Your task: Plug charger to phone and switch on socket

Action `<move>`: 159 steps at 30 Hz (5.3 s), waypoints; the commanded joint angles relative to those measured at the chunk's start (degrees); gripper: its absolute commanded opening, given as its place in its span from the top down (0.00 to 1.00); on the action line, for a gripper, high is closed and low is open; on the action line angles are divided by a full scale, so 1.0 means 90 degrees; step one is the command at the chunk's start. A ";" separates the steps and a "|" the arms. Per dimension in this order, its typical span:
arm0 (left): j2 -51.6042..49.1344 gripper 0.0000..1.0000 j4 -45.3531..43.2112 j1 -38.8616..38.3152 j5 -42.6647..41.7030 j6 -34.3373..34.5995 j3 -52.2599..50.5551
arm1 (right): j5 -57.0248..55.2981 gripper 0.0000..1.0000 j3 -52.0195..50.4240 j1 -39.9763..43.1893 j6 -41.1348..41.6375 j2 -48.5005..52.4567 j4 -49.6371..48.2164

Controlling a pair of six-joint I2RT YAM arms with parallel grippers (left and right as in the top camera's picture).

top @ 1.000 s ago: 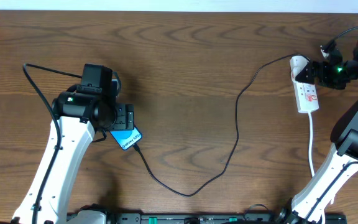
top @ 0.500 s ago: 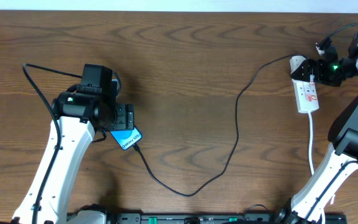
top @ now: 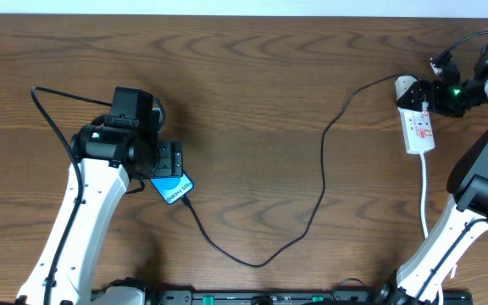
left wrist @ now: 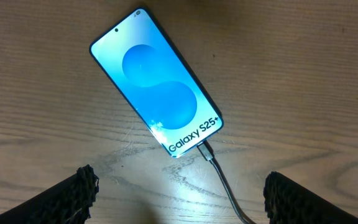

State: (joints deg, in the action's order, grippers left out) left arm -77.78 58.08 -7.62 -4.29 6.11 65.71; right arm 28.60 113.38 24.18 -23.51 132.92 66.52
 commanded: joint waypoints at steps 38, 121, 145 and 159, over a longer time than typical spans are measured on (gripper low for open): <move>0.0075 0.12 0.0015 -0.0015 0.0080 -0.0053 0.0083 | 0.0440 0.01 -0.0498 -0.0117 0.0568 0.0068 -0.0323; 0.0075 0.12 0.0015 -0.0015 0.0080 -0.0053 0.0083 | 0.0308 0.01 0.0131 -0.0126 0.0797 0.0066 0.0124; 0.0075 0.12 0.0015 -0.0015 0.0080 -0.0053 0.0083 | -0.0189 0.01 0.0134 -0.0243 0.0233 0.0066 0.0019; 0.0075 0.12 0.0017 -0.0015 0.0078 -0.0053 0.0083 | 0.0027 0.01 0.0134 -0.0289 -0.0328 0.0066 0.0085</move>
State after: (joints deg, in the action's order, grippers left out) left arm -77.78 58.08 -7.62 -4.29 6.11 65.73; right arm 25.61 112.88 22.79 -23.40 132.75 67.72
